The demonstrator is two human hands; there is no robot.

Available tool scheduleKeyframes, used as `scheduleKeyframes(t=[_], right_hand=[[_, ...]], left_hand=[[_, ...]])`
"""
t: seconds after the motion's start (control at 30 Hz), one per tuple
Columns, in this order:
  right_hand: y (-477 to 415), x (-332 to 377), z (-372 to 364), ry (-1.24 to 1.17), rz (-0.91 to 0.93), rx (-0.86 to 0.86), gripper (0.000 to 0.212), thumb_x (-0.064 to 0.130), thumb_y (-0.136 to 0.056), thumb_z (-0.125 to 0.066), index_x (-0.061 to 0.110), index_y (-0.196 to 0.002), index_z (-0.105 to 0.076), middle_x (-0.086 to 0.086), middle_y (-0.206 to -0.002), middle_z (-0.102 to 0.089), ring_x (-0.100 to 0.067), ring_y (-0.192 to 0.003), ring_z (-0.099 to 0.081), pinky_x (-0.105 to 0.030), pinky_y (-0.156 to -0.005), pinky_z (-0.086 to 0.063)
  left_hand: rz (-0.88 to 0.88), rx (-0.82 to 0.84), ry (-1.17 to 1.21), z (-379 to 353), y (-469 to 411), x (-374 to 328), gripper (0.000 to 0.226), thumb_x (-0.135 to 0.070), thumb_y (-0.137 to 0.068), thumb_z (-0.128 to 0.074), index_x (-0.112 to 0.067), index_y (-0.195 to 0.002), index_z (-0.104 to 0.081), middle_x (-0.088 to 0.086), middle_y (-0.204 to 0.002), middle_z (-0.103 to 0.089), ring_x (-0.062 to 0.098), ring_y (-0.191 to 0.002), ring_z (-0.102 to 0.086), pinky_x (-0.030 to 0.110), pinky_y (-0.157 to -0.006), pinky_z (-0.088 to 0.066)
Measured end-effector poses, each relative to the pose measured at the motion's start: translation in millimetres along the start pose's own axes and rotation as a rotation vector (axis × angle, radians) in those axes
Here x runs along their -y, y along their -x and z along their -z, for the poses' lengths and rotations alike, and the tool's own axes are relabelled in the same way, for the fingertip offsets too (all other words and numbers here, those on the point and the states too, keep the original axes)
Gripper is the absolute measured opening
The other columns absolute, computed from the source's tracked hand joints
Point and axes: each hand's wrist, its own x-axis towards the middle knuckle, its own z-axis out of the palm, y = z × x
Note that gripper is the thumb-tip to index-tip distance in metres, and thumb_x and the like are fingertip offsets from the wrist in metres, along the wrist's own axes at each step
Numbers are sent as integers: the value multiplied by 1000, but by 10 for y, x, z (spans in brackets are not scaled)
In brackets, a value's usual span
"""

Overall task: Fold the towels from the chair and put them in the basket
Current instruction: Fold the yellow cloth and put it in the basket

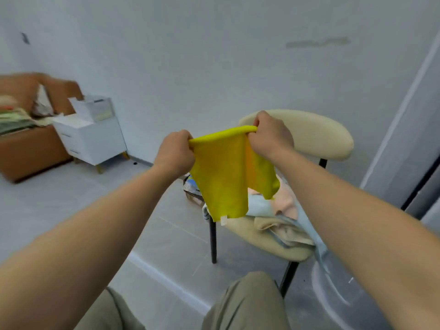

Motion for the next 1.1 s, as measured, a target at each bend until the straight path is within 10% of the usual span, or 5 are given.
scheduleKeyframes(t=[0.37, 0.63, 0.83, 1.0, 1.1], right_hand=[[697, 517, -833, -305, -86, 240, 20, 11, -85, -52, 22, -70, -42, 1, -74, -47, -23, -75, -46, -31, -54, -29], [1085, 515, -1678, -496, -216, 406, 14, 8, -84, -54, 20, -91, -56, -2, -81, -57, -18, -75, -52, -30, -62, -39], [1468, 230, -2287, -379, -105, 841, 17, 29, -81, -70, 22, -95, -64, -4, -90, -69, -20, -81, -65, -38, -70, -55], [1516, 263, -2534, -405, -59, 1386, 44, 32, -84, -77, 32, -126, -61, 3, -109, -74, -17, -99, -71, -34, -82, -59], [1513, 200, -2673, -487, -133, 1348, 41, 16, -87, -71, 28, -124, -63, 3, -106, -75, -15, -94, -72, -32, -81, -59]], left_hand=[[182, 131, -30, -79, 875, 1180, 24, -43, -89, -55, -23, -76, -57, 2, -71, -65, 23, -70, -63, 33, -57, -46], [627, 185, 821, -467, 1118, 1558, 14, -8, -100, -50, -10, -88, -58, 20, -94, -65, 36, -84, -70, 49, -83, -60], [761, 99, 986, -648, 941, 1726, 32, -5, -57, -63, 2, -88, -61, 20, -86, -65, 30, -82, -62, 56, -90, -54], [735, 99, 1057, -702, 778, 1656, 22, -15, -73, -65, 3, -83, -69, 6, -70, -71, 25, -72, -61, 42, -78, -51], [711, 71, 1017, -758, 755, 1661, 41, -26, -78, -80, -15, -52, -51, 2, -51, -44, 19, -57, -45, 33, -62, -42]])
